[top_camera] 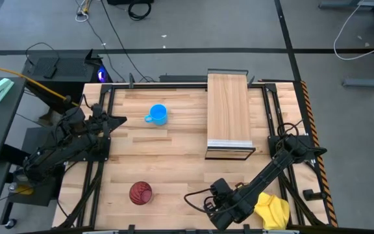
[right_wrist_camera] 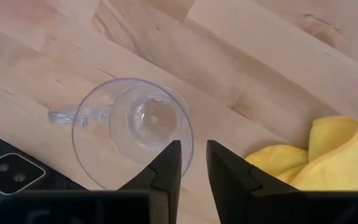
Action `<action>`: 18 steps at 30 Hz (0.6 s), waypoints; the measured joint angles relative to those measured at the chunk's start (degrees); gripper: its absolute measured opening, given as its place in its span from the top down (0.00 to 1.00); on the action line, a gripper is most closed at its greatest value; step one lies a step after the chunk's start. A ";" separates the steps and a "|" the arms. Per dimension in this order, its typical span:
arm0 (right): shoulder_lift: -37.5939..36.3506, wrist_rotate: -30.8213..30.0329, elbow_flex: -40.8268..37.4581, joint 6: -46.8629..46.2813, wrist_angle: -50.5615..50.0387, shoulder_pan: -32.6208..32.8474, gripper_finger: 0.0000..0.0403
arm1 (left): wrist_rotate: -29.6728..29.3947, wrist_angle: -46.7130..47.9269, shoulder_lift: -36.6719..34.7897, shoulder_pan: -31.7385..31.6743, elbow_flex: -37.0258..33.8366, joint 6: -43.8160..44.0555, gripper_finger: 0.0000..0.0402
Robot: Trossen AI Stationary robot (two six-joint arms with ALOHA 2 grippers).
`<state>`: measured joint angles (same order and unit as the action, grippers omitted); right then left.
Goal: Stack small to large cups/mugs on shelf
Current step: Put the transparent cup on the shelf
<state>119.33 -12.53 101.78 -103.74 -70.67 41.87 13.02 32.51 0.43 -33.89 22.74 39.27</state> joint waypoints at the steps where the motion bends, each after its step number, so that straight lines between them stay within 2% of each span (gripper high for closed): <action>1: 0.03 0.29 -0.03 0.05 0.04 -0.01 0.79 | 0.07 -0.01 -0.02 -0.02 0.00 -0.18 0.80; 18: 0.35 1.13 -4.72 0.32 6.26 -0.59 0.80 | 0.38 -0.04 -0.01 -0.01 0.00 -0.98 0.79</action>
<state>119.68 -11.39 97.06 -103.43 -64.41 41.28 13.40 32.47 0.41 -33.90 22.74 38.28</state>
